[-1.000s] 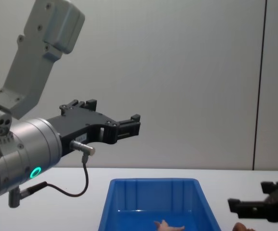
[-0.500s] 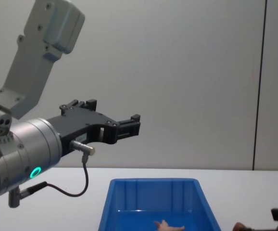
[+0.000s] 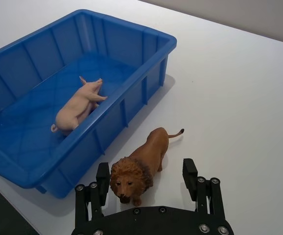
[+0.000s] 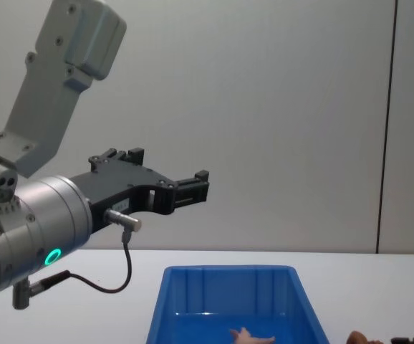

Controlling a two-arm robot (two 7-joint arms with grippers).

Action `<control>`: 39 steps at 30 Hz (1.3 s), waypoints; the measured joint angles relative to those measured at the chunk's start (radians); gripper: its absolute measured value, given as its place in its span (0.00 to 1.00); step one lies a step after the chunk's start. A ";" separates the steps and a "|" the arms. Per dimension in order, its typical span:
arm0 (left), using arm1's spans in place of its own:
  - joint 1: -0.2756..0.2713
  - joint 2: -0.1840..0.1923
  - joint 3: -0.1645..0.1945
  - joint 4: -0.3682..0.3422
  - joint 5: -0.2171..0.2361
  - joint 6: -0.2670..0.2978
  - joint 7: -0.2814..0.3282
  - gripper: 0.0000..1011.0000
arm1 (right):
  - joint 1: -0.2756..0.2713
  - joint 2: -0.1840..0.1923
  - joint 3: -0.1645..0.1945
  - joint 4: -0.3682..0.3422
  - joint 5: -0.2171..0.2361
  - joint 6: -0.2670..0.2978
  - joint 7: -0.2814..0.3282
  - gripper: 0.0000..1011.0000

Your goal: Pick up the two dolls from the table and place them into the box.

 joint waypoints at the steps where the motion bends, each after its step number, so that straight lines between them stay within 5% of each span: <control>1: 0.000 0.000 0.000 0.000 0.000 0.000 0.000 0.99 | 0.002 -0.002 -0.001 0.003 0.000 0.000 0.000 0.91; 20: 0.000 0.000 0.000 0.000 0.000 0.000 0.000 0.99 | 0.039 -0.035 -0.020 0.051 -0.012 0.000 -0.022 0.42; 39: 0.000 0.000 0.000 0.000 0.000 0.000 0.000 0.99 | 0.045 -0.030 -0.005 -0.036 -0.015 -0.061 -0.091 0.42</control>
